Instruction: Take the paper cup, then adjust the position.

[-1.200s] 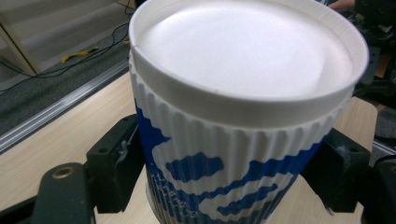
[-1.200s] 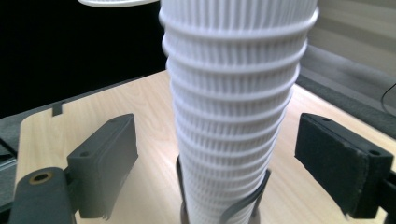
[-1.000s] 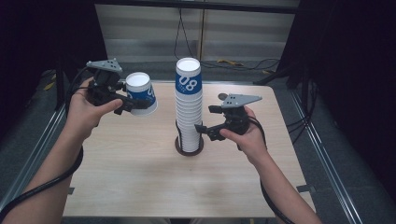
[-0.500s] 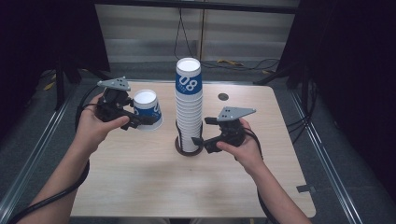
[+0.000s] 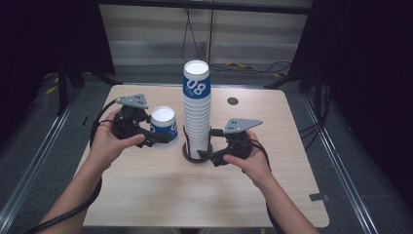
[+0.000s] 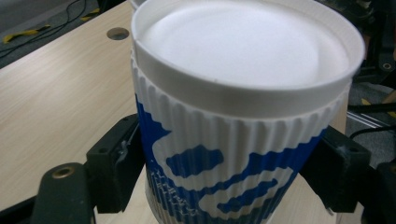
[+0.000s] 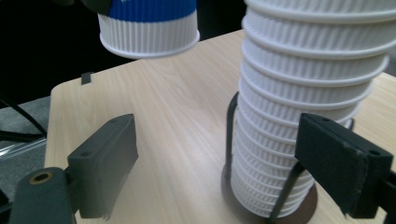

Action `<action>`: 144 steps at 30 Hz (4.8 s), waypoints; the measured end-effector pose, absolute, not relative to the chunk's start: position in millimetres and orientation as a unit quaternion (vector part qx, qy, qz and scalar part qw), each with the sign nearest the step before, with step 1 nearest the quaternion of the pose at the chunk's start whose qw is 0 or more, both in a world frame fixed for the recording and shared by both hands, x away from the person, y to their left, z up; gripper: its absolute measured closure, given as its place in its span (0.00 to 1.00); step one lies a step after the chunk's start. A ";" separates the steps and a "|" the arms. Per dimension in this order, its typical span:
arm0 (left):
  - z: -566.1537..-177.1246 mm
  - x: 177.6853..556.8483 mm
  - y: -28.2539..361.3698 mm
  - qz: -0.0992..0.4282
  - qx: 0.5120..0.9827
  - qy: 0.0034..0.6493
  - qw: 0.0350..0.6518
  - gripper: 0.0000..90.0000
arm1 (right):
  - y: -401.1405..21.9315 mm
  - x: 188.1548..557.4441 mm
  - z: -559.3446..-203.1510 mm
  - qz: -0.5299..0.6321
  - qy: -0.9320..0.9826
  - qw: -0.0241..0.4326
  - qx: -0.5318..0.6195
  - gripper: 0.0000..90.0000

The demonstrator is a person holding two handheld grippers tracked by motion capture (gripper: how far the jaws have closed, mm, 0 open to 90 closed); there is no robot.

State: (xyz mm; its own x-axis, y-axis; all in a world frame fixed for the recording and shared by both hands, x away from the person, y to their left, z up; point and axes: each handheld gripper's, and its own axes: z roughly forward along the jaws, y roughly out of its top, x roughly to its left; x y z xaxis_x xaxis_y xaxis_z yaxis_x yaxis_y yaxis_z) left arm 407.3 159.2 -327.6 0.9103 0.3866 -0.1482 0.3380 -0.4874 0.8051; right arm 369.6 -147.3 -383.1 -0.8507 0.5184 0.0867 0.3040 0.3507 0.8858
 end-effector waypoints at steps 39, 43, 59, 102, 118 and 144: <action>-355.4 391.8 125.8 -0.014 0.863 0.178 0.473 0.24 | -130.2 360.5 -403.8 0.521 0.821 0.062 0.225 0.14; -357.0 391.0 122.2 -0.015 0.863 0.177 0.472 0.24 | -128.7 358.8 -404.5 0.522 0.821 0.058 0.223 0.14; -363.3 388.9 106.2 -0.025 0.862 0.173 0.476 0.24 | -124.3 357.9 -407.7 0.532 0.816 0.046 0.220 0.14; -355.2 388.9 96.0 -0.037 0.857 0.165 0.486 0.22 | -125.0 358.4 -411.3 0.540 0.814 0.042 0.211 0.16; -353.1 387.6 92.1 -0.033 0.856 0.151 0.493 0.26 | -122.4 357.9 -412.7 0.552 0.805 0.039 0.213 0.14; -358.1 387.7 98.2 -0.043 0.855 0.146 0.496 0.27 | -119.0 357.3 -409.1 0.533 0.822 0.040 0.196 0.19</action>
State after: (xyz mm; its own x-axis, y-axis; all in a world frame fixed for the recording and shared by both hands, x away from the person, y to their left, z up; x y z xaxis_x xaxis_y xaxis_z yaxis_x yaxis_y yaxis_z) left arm 387.7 98.2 -358.1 0.9536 0.2075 -0.2180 0.2922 -0.4653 0.8355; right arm 357.3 -119.0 -409.1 -0.9202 0.3647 0.1424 0.2789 0.3554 0.8922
